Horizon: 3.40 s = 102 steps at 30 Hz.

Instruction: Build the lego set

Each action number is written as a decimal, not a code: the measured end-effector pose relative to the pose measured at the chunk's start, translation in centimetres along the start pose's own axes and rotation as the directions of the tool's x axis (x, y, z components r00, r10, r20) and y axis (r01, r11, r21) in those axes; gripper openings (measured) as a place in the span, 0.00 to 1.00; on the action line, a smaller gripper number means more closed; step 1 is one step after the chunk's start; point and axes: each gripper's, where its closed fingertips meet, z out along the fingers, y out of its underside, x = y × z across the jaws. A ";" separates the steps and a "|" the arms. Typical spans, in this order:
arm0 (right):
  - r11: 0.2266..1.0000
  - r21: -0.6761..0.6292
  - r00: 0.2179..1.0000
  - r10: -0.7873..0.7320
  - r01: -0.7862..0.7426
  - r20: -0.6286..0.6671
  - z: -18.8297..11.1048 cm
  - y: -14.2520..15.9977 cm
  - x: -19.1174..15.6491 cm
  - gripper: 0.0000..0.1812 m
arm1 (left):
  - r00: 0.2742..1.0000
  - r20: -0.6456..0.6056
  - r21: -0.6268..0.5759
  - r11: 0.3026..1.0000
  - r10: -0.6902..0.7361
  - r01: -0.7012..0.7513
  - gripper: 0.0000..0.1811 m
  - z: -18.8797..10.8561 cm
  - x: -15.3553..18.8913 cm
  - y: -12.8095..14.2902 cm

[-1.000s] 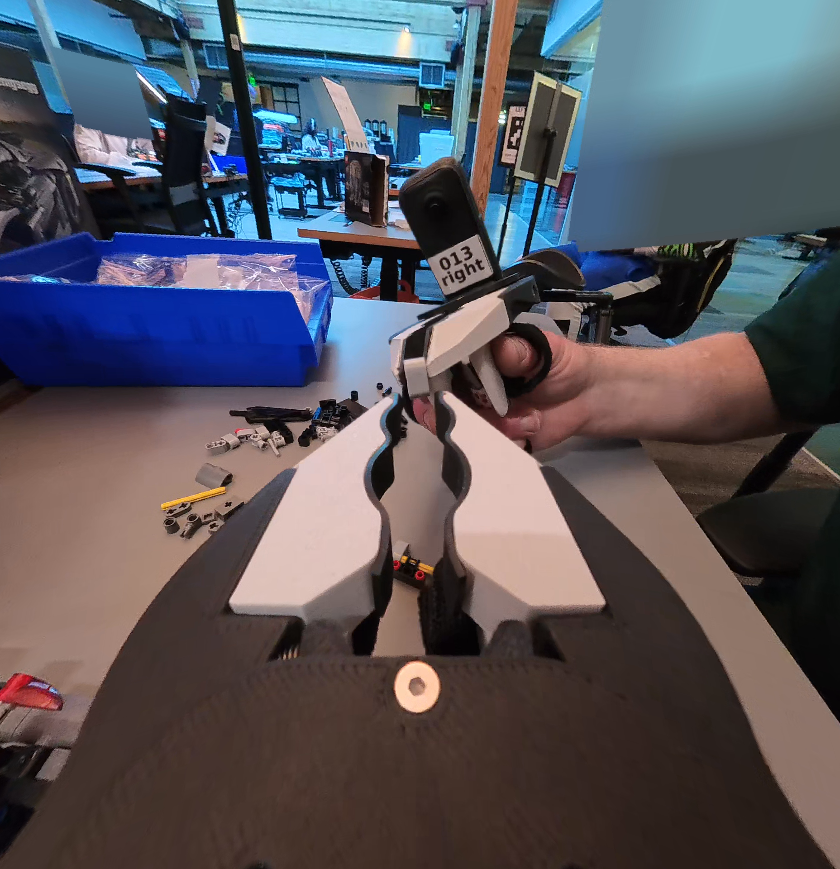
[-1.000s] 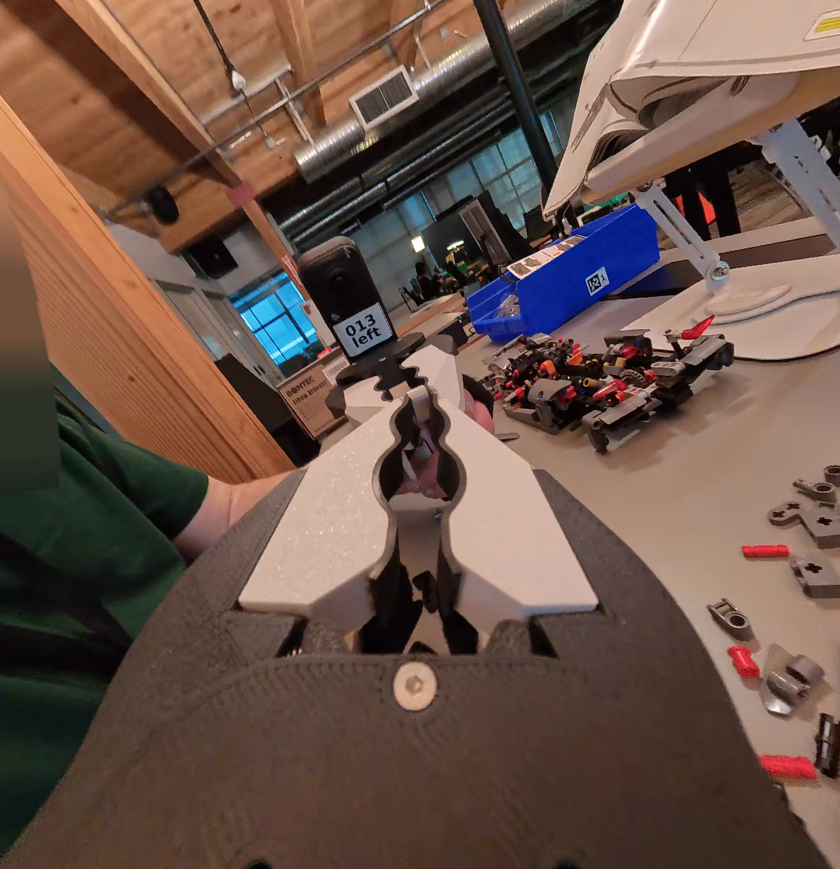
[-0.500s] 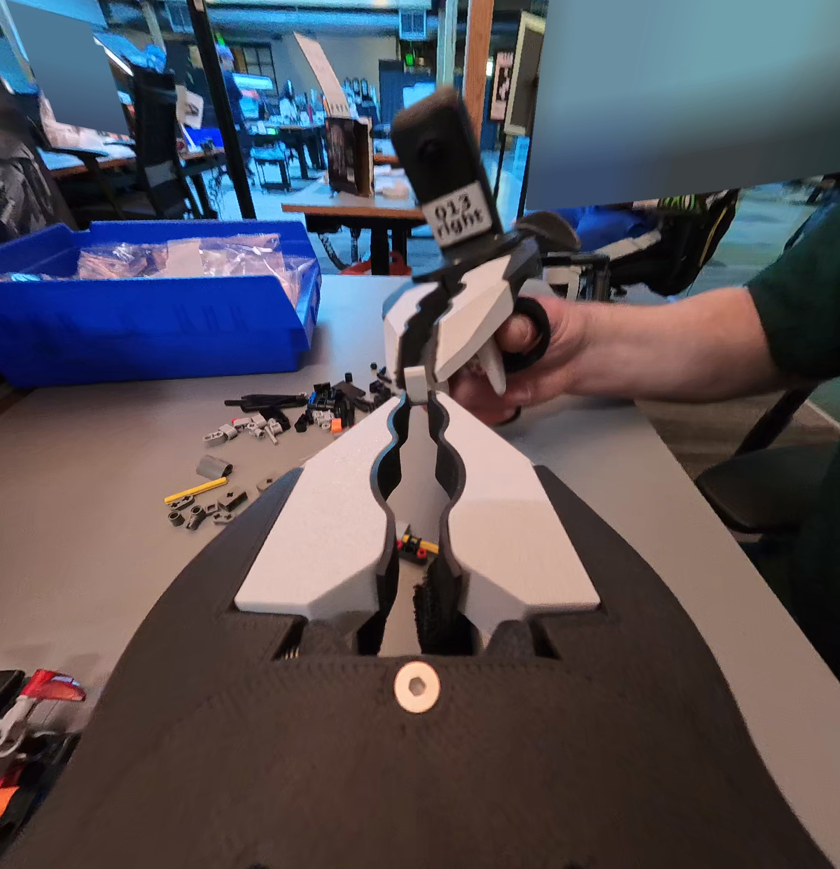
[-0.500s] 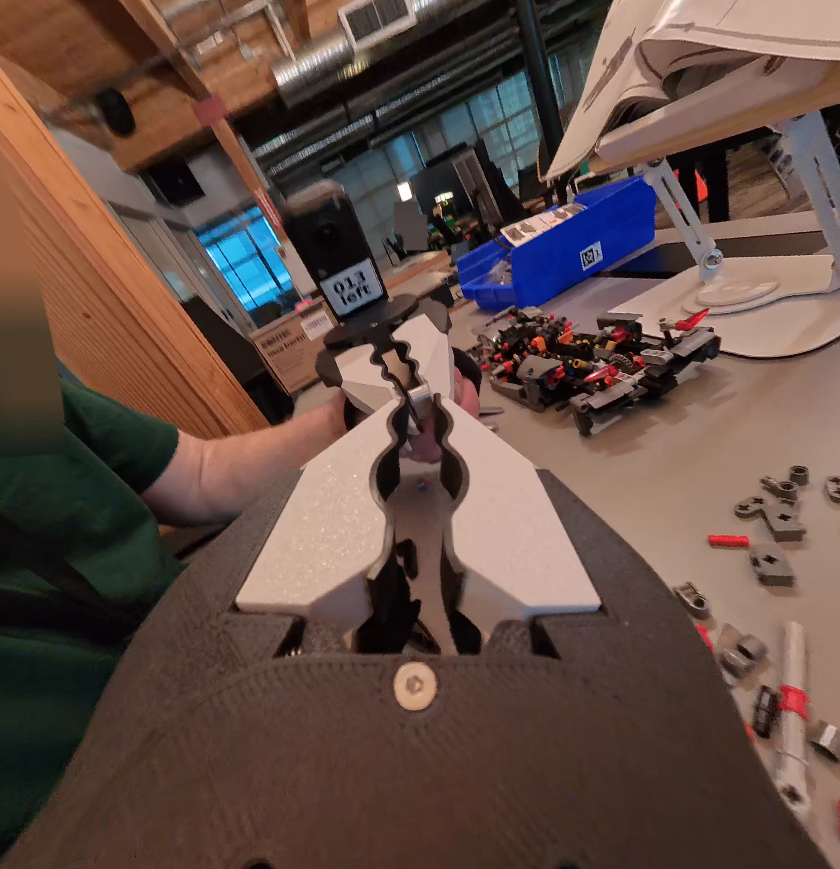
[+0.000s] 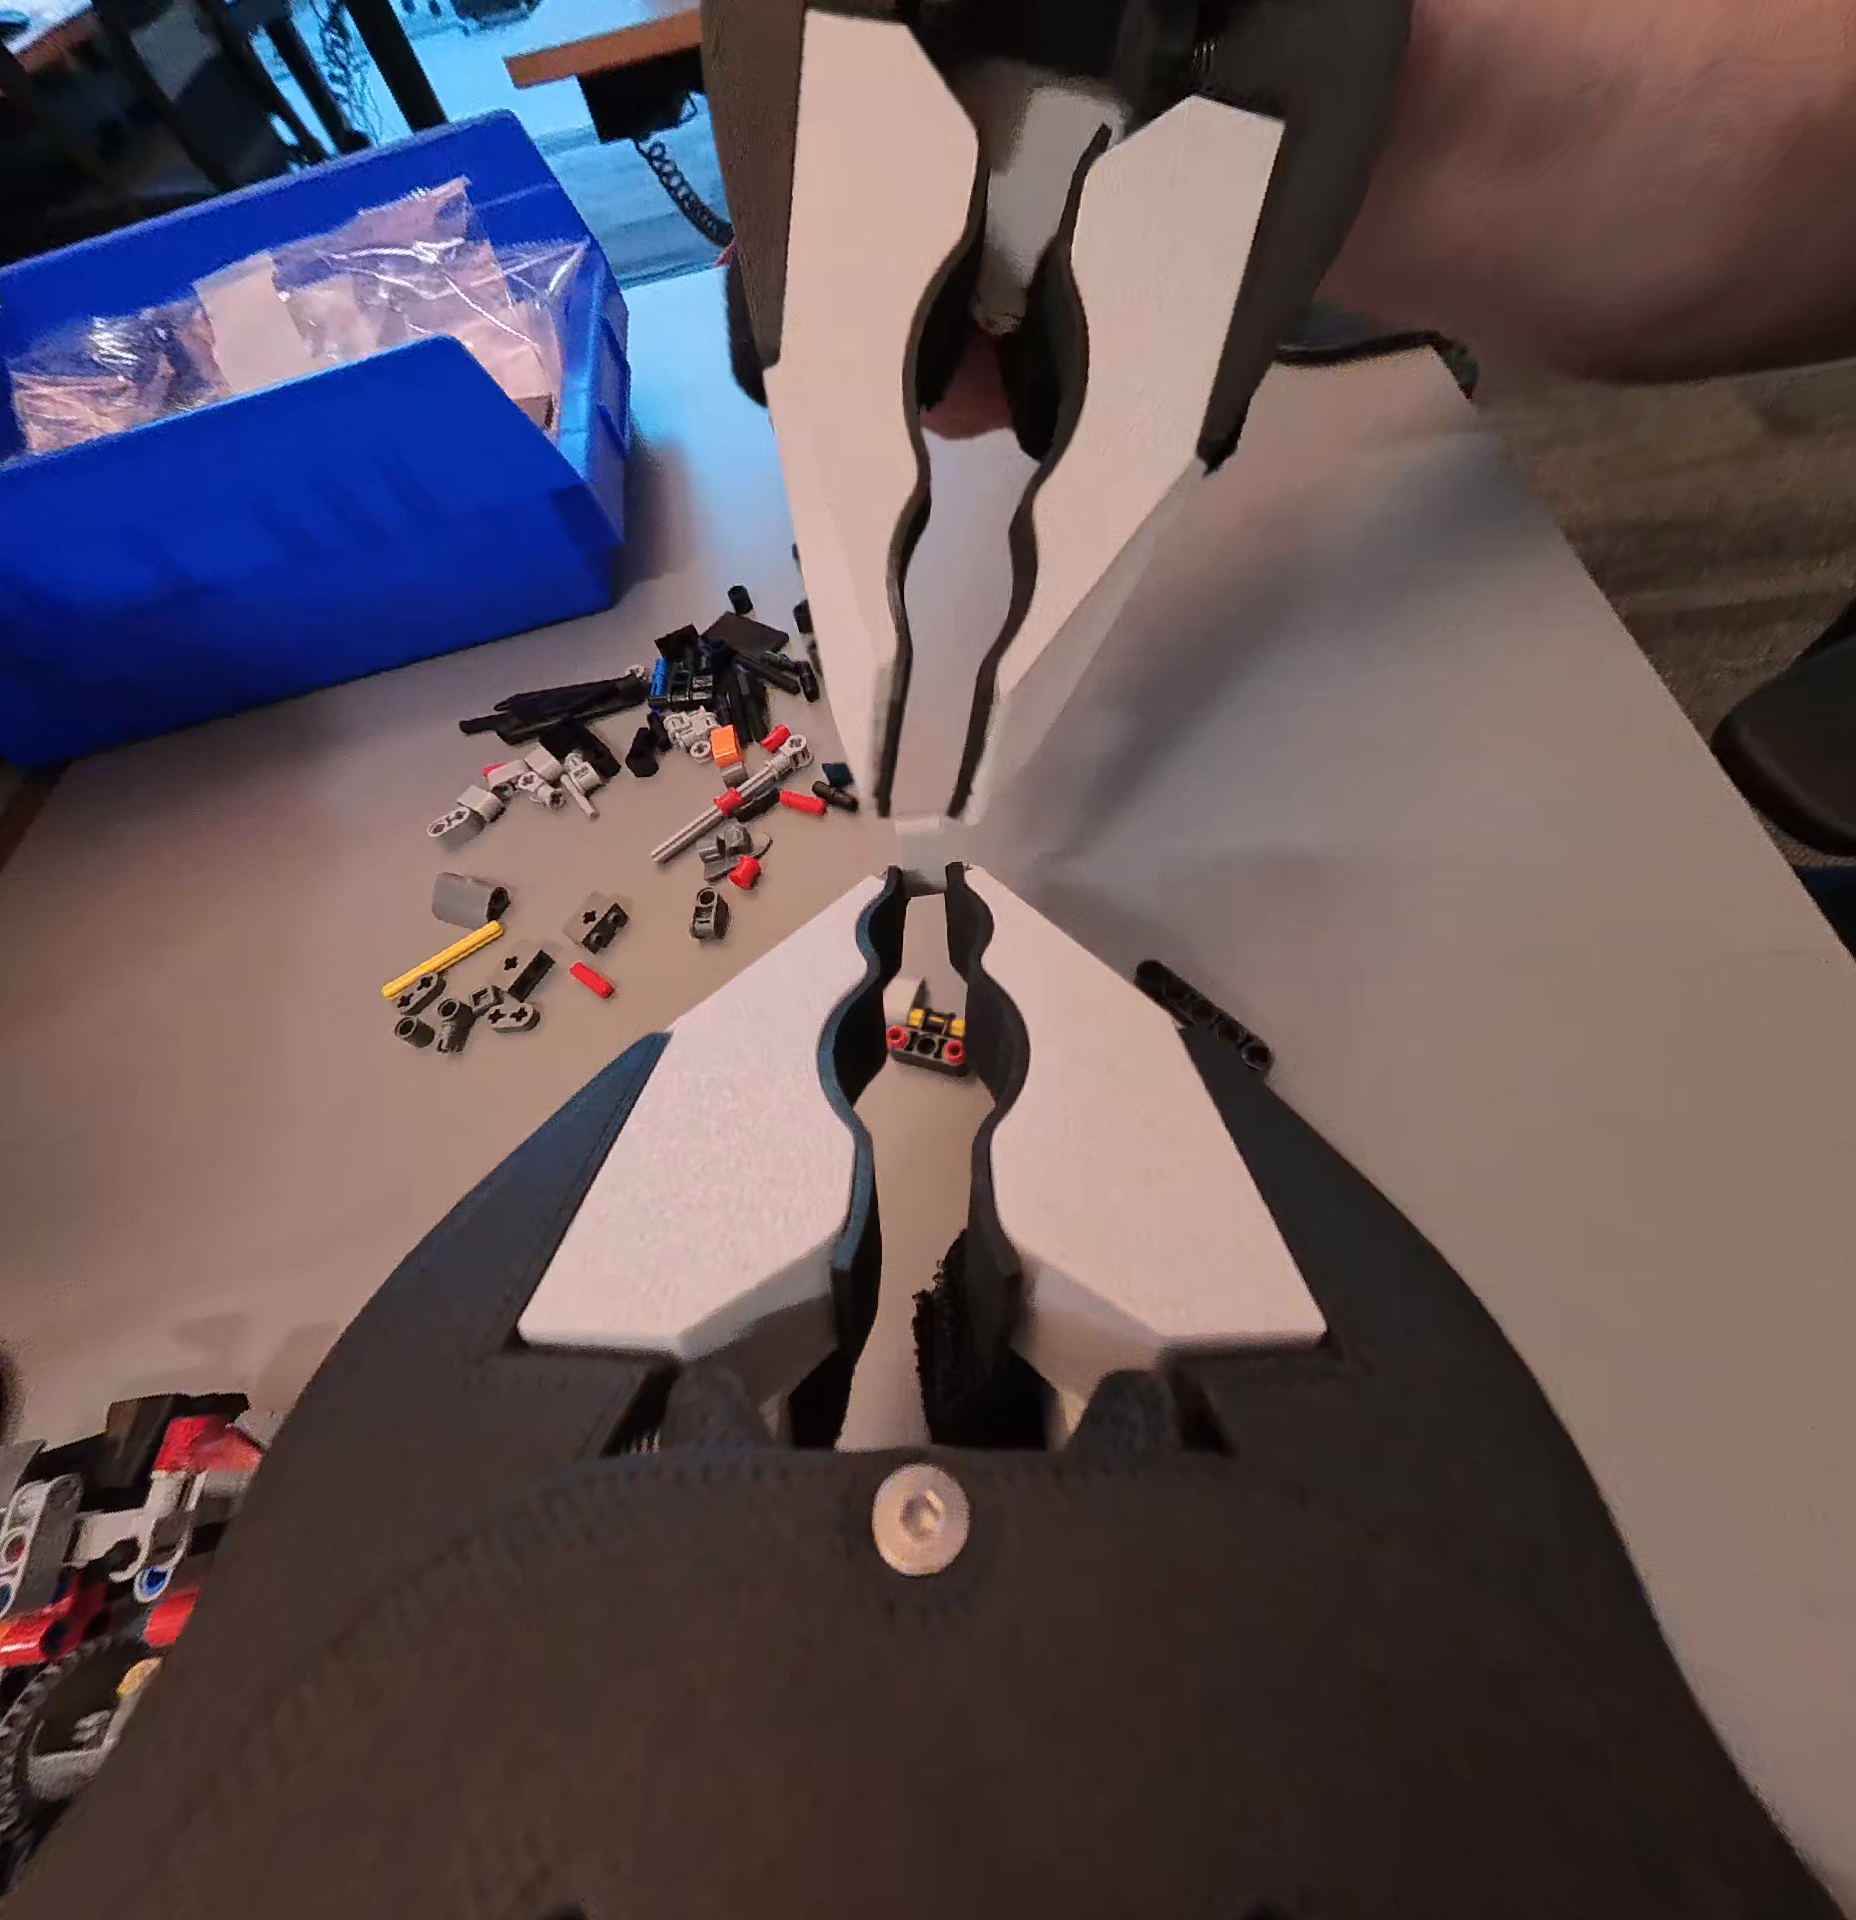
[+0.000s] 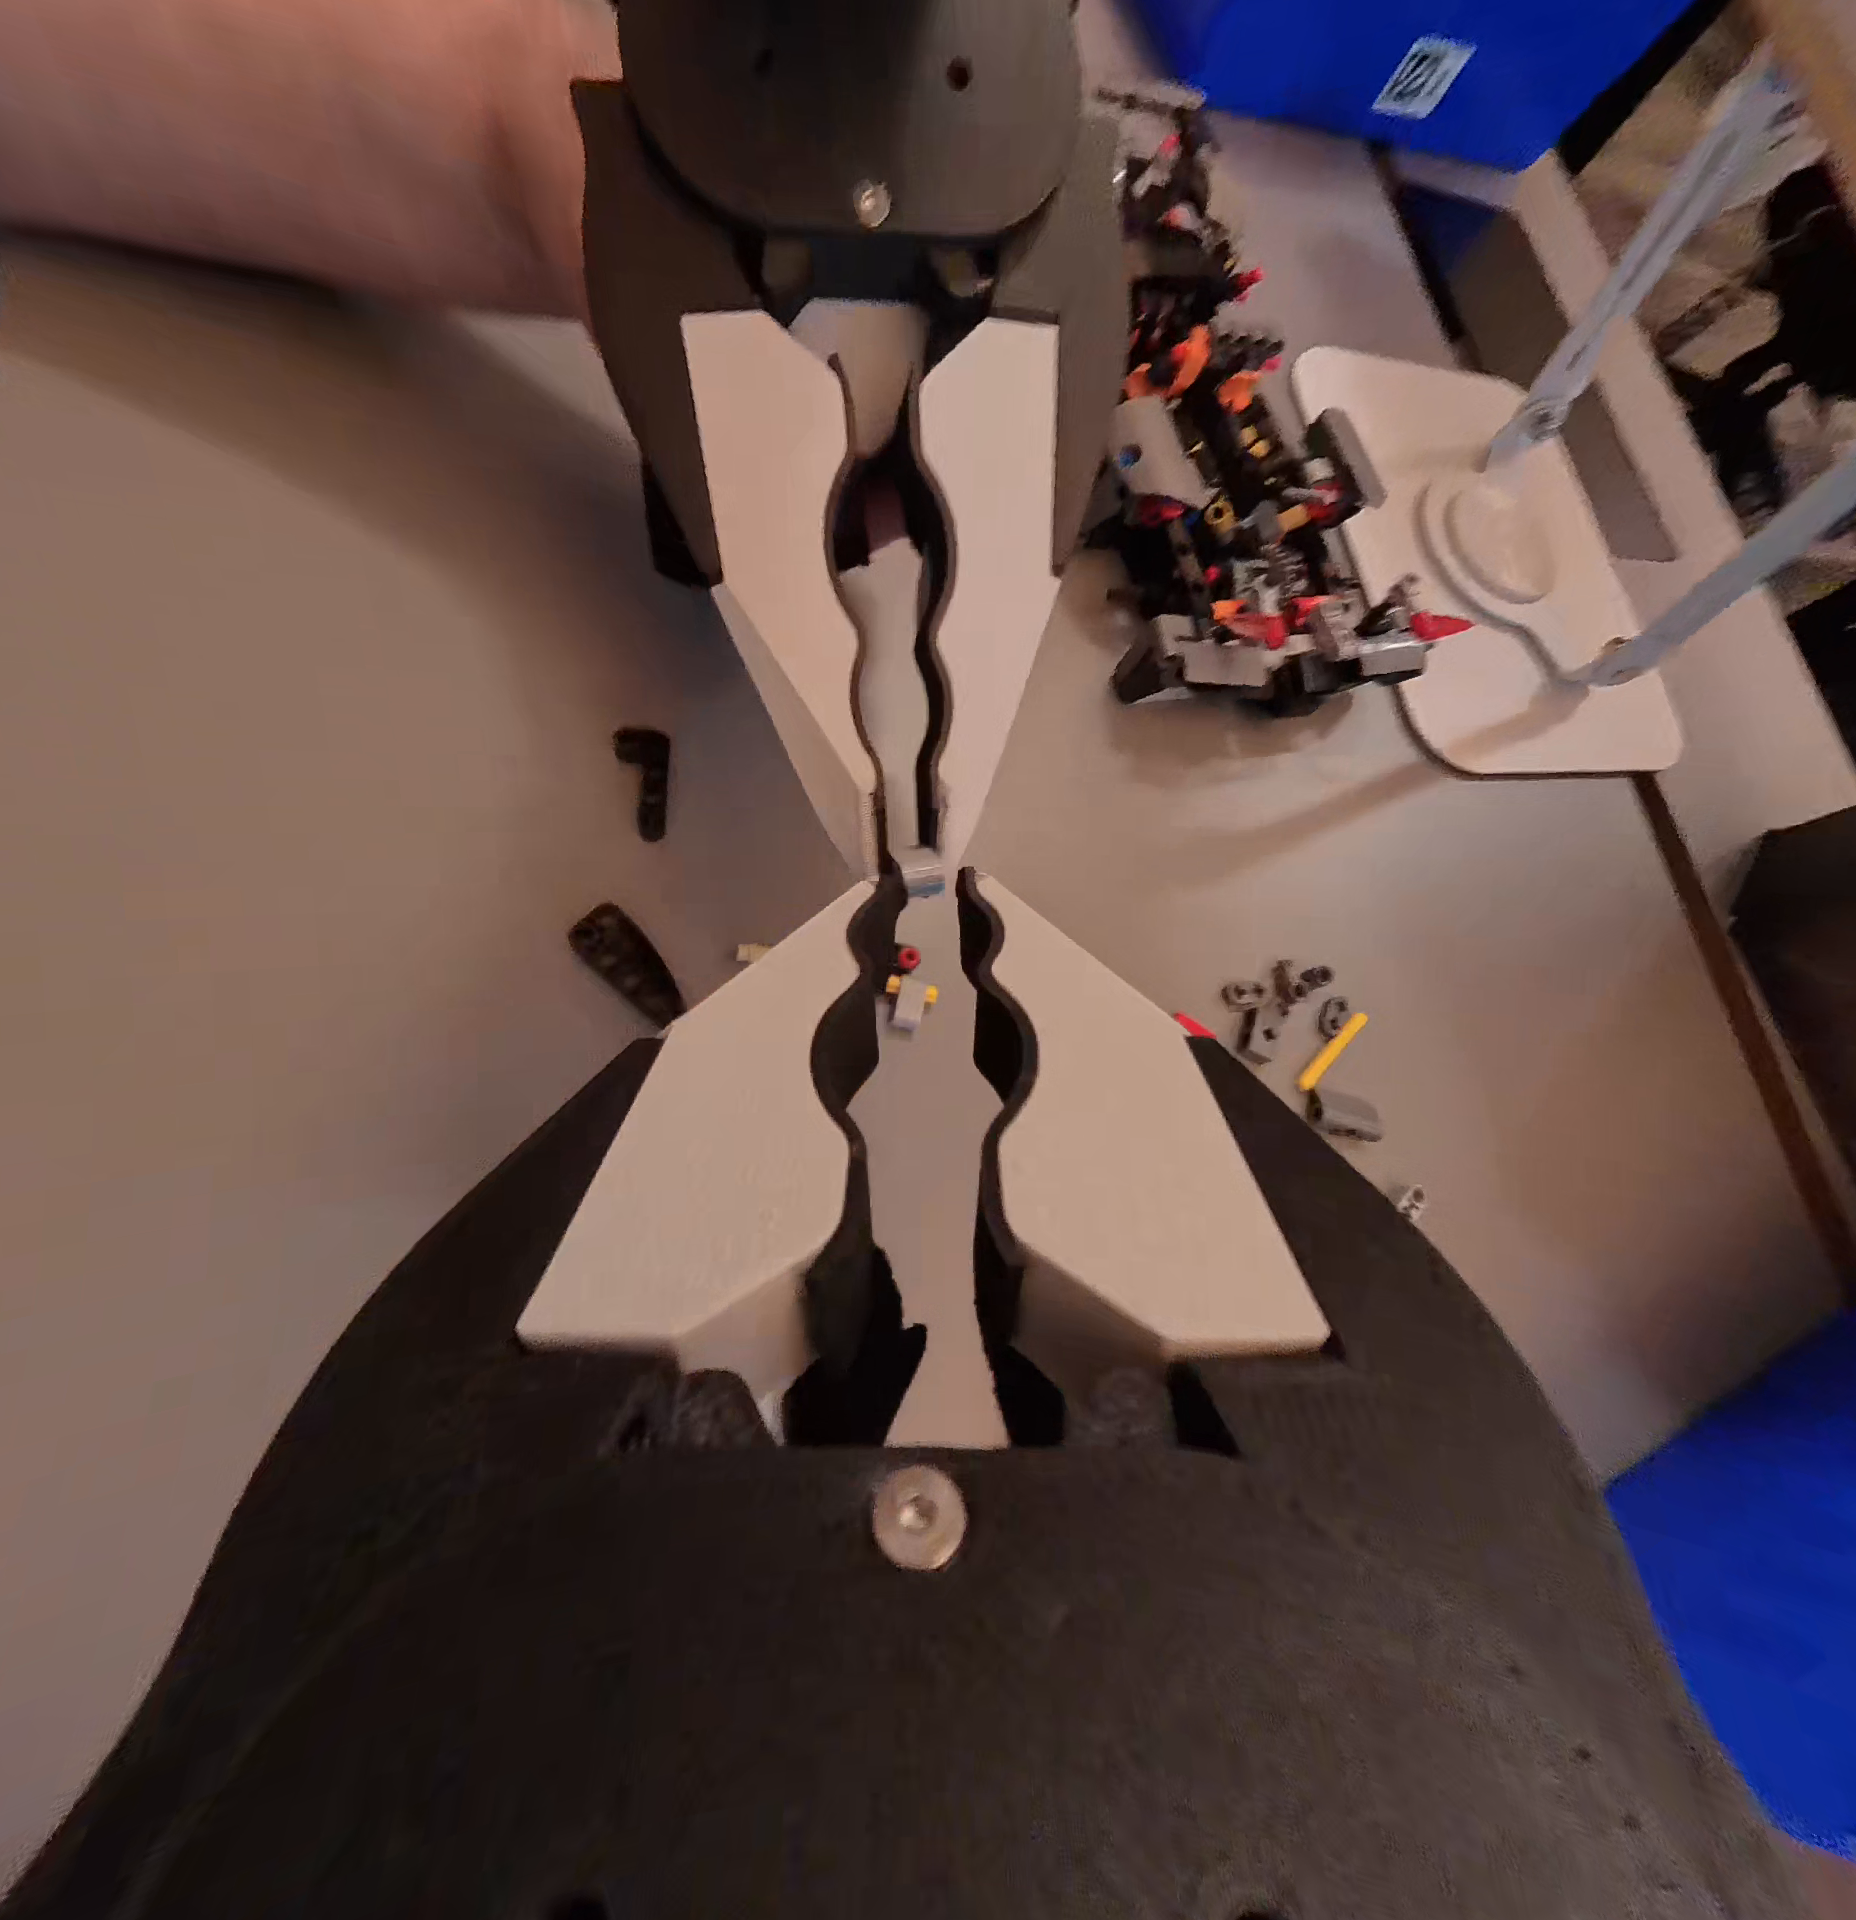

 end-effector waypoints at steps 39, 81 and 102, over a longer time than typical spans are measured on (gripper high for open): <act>0.981 -0.106 0.985 0.167 -0.162 0.041 2.3 5.6 -3.2 0.03 | 0.997 0.025 -0.227 0.972 0.068 -0.061 0.12 2.4 -0.1 4.5; 0.975 -0.147 0.980 0.180 -0.166 0.088 4.1 6.0 -3.8 0.03 | 0.998 0.043 -0.267 0.963 0.054 -0.041 0.07 3.2 -0.4 5.5; 0.952 -0.207 0.974 0.225 -0.226 -0.025 3.9 6.3 -3.7 0.03 | 0.993 0.078 -0.323 0.944 0.094 -0.064 0.06 3.8 -0.1 5.2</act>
